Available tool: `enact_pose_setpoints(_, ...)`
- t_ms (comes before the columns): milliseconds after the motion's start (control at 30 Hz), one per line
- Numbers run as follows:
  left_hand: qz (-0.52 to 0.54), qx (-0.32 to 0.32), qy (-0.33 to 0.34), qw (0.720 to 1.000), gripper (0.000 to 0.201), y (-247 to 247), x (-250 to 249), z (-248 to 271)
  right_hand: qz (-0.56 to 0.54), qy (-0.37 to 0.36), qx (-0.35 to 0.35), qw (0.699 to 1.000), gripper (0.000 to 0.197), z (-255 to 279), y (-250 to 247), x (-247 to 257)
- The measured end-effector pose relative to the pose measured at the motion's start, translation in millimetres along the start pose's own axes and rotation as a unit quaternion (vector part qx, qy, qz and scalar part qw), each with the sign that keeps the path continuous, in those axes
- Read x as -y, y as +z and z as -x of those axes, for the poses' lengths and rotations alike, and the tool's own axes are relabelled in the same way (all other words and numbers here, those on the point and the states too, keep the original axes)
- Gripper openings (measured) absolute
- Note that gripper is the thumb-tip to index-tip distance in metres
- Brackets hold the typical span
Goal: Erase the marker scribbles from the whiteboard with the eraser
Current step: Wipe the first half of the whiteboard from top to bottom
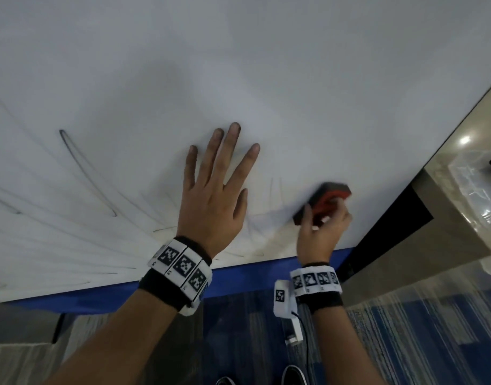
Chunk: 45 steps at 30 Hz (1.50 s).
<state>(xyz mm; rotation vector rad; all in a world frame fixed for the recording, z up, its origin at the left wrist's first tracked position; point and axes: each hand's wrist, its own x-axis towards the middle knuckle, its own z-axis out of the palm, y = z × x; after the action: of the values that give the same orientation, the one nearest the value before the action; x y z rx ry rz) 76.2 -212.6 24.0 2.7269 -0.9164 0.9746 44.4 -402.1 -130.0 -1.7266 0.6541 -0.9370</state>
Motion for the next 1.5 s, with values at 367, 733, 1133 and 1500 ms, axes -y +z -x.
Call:
enact_pose_setpoints(367, -0.019, -0.115, -0.141, 0.983, 0.084, -39, 68, -10, -0.098, 0.073, -0.012, 0.992, 0.049, 12, 7, 17)
enact_pose_setpoints(733, -0.01, -0.127, -0.127, 0.984, 0.084, -28, 72, -2, -0.22, 0.514, -0.011, 0.829, 0.046, 55, 35, -57)
enact_pose_setpoints(1133, -0.016, -0.116, -0.129, 0.985, 0.08, -22, 71, 2, -0.159, 0.315, -0.066, 0.933, 0.061, 54, 49, -60)
enact_pose_setpoints(1500, -0.052, -0.113, -0.138, 0.983, 0.079, -10, 68, 8, -0.134, 0.618, 0.083, 0.77, 0.043, 126, 110, -162)
